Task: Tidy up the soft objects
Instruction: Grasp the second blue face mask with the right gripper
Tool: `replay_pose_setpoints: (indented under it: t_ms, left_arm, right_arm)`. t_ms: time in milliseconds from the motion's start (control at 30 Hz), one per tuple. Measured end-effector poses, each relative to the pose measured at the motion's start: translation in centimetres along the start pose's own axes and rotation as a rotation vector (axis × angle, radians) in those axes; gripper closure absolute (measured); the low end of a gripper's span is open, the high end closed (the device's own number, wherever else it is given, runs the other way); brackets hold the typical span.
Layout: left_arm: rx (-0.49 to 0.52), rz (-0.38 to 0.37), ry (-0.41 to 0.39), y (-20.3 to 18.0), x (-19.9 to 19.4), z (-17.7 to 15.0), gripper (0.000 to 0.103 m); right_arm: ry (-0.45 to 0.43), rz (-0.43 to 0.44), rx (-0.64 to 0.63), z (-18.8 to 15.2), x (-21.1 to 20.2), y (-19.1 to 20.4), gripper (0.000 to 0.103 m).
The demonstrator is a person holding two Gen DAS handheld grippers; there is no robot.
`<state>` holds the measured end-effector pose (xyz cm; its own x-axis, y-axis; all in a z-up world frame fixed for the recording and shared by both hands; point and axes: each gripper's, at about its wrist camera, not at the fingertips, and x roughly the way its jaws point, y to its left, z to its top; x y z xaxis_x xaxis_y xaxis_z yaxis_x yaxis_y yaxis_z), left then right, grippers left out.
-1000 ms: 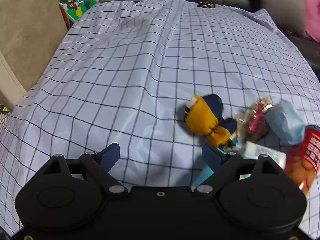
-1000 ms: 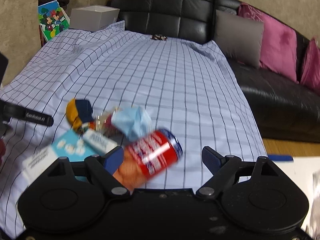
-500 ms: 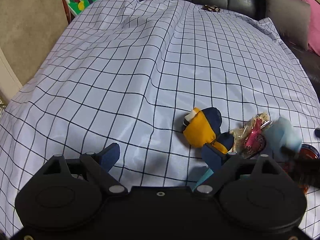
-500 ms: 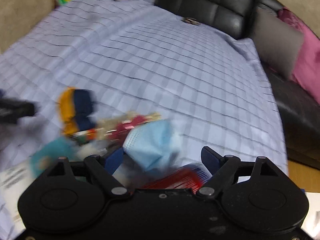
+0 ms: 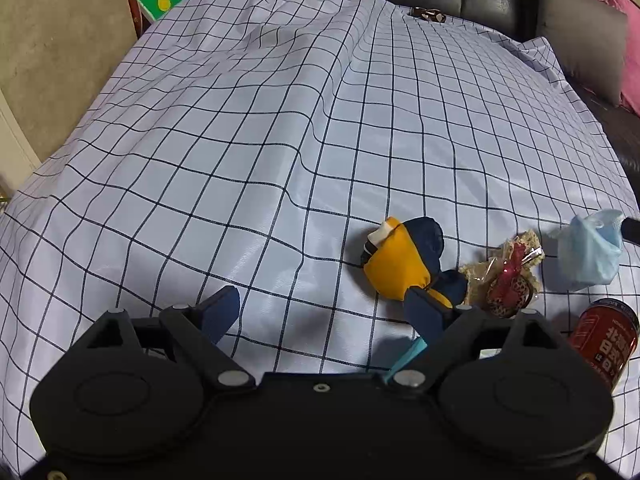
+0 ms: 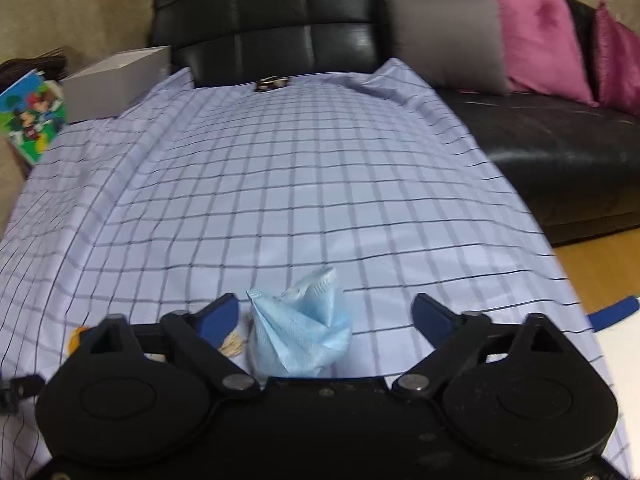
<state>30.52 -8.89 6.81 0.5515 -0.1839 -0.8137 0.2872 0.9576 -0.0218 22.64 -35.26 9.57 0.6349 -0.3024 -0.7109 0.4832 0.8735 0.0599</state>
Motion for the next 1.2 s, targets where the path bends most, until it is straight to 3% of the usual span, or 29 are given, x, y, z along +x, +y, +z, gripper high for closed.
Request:
replay_pose_setpoints:
  t_ms: [233,367,500,633,700,833,1200]
  left_arm:
    - [-0.004,0.014,0.009,0.0,0.5,0.0,0.017]
    - [-0.011,0.023,0.021,0.2,1.0,-0.1,0.016]
    - [-0.010,0.020,0.034,0.2,1.3,-0.2,0.017]
    - [0.004,0.016,0.035,0.0,1.3,-0.4,0.016]
    - [0.010,0.012,0.032,-0.1,1.2,-0.4,0.016]
    - [0.013,-0.007,0.027,-0.1,1.2,-0.4,0.017]
    - [0.079,-0.029,0.026,-2.8,2.7,0.7,0.015]
  right_arm:
    - [-0.023,-0.005,-0.156,-1.8,1.7,3.2,0.001]
    - [-0.030,0.054,-0.248,-2.2,1.1,4.7,0.001]
    - [-0.060,0.040,-0.394,-3.3,0.3,6.7,0.001]
    - [-0.052,-0.037,-0.550,-4.8,1.1,8.5,0.003]
    - [-0.022,-0.098,-0.580,-4.9,2.3,8.5,0.011]
    - [0.083,-0.091,-0.452,-3.8,3.1,5.6,0.047]
    - [0.087,0.041,-0.010,1.3,1.3,-1.6,0.045]
